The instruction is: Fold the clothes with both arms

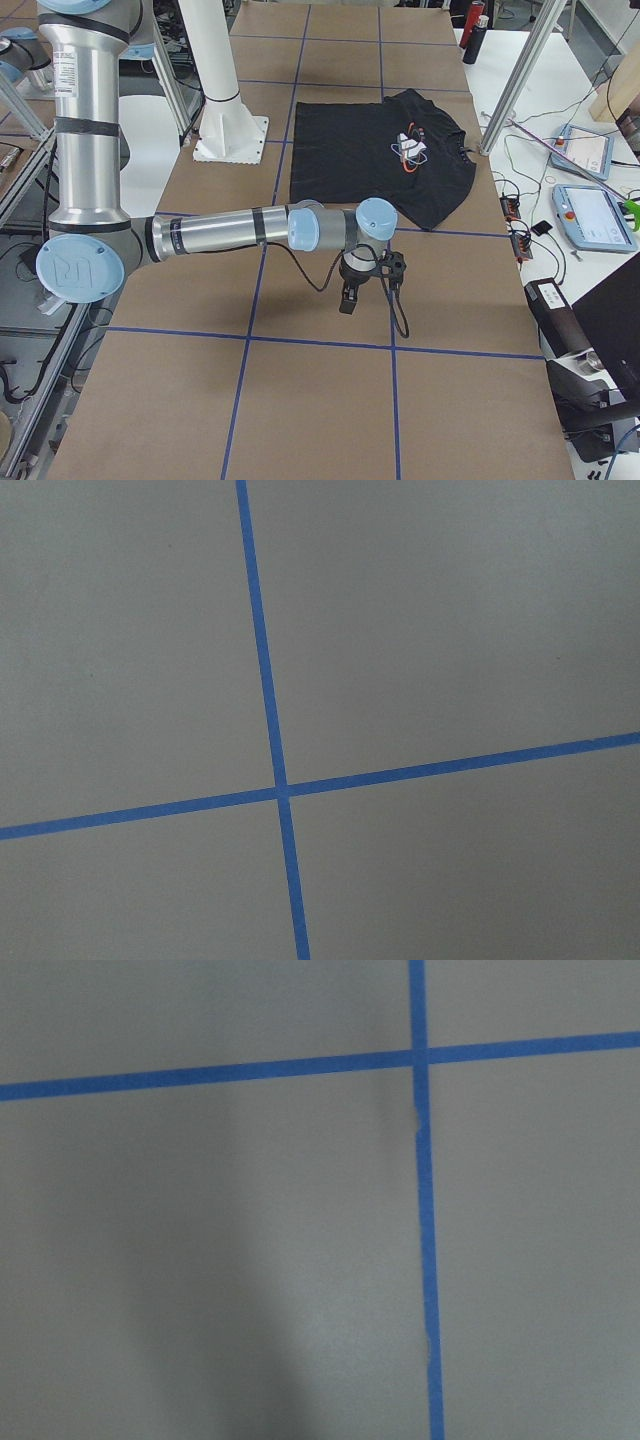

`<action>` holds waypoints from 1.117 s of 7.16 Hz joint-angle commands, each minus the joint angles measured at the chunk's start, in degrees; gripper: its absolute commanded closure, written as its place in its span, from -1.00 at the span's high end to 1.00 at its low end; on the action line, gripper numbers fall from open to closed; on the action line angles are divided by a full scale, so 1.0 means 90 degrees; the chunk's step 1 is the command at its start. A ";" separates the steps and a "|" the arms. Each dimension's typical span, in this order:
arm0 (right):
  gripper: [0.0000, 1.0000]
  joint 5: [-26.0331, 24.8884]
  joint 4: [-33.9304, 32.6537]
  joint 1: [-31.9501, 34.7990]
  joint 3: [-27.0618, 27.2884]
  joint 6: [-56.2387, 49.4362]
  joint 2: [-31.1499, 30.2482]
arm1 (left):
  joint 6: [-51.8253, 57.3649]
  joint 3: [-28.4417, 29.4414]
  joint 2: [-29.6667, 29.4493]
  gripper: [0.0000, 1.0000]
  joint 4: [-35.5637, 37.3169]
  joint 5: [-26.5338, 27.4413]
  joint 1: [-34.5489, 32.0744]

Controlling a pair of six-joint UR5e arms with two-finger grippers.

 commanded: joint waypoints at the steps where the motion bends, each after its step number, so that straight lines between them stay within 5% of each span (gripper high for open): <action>1: 1.00 0.0040 0.0006 0.0194 -0.0006 0.0015 -0.0028 | 0.0039 -0.0054 -0.0017 1.00 -0.0059 0.0048 0.0022; 4: 1.00 0.0060 0.0026 0.0155 0.0140 0.0044 0.0167 | -0.0029 0.0023 0.0051 1.00 -0.0148 -0.0020 0.0042; 6: 1.00 0.0051 0.1044 -0.0282 0.0034 0.0248 0.0167 | -0.0038 0.0043 0.0061 1.00 -0.0506 -0.0040 0.0062; 8: 1.00 0.0050 0.1734 -0.1090 -0.0637 0.2239 0.1264 | -0.0311 0.0082 0.0061 1.00 -0.0646 -0.0040 0.0081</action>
